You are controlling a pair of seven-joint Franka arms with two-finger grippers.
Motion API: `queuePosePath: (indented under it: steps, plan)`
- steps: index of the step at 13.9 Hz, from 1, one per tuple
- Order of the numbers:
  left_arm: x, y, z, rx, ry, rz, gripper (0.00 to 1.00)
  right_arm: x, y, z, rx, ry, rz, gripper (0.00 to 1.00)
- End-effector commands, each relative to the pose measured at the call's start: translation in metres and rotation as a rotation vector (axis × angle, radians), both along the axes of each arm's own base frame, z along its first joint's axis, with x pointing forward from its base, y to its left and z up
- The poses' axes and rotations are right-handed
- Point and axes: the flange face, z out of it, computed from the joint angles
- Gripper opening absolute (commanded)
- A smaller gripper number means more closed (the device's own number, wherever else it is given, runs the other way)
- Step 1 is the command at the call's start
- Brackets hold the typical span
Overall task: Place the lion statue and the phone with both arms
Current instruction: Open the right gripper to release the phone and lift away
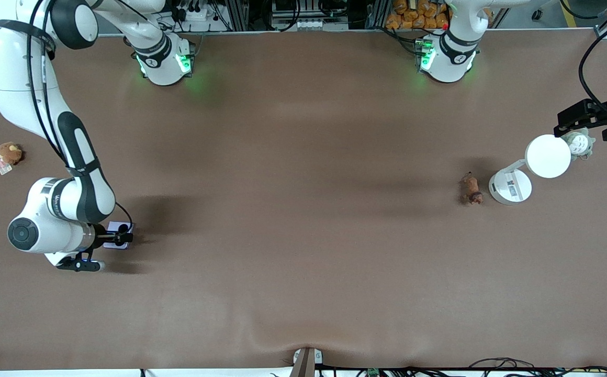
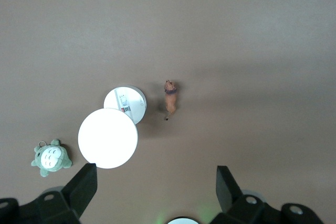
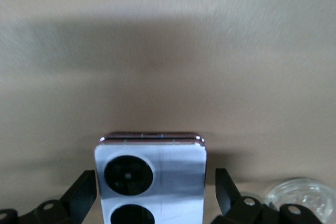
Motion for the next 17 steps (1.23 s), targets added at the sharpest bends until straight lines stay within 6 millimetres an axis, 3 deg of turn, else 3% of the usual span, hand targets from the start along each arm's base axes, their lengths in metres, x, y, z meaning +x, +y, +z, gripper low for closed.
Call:
queuePosePath:
  steps: [1,3,4,5,7,10,14,16,17]
  plan:
    - [0.002,-0.001,0.005,0.003,-0.006,-0.001,1.0,0.017,-0.003,0.055,-0.009,-0.049,-0.004,1.0]
    - [0.002,0.001,0.005,0.002,-0.006,0.002,1.0,0.022,-0.005,0.116,-0.011,-0.088,-0.006,1.0]
    - [0.002,0.0,0.005,0.003,-0.006,-0.001,1.0,0.019,-0.003,0.156,-0.011,-0.114,0.007,1.0]
    - [0.002,0.0,0.005,0.003,-0.006,-0.001,1.0,0.01,-0.007,0.195,-0.008,-0.117,0.001,1.0]
    - [0.002,0.001,0.005,0.0,-0.006,0.0,1.0,-0.013,0.007,0.272,0.0,-0.128,0.014,1.0]
    - [0.003,-0.002,0.004,0.0,-0.004,-0.001,1.0,-0.058,0.024,0.358,0.019,-0.098,0.028,1.0]
    - [0.002,-0.002,0.005,-0.004,-0.006,0.0,1.0,-0.108,0.045,0.433,0.03,-0.093,0.047,1.0]
    - [0.003,-0.001,0.004,-0.004,-0.004,0.0,1.0,-0.127,0.057,0.461,0.03,-0.113,0.067,1.0]
    - [0.002,-0.001,0.005,-0.004,-0.006,0.0,1.0,-0.132,0.055,0.465,0.031,-0.109,0.062,1.0]
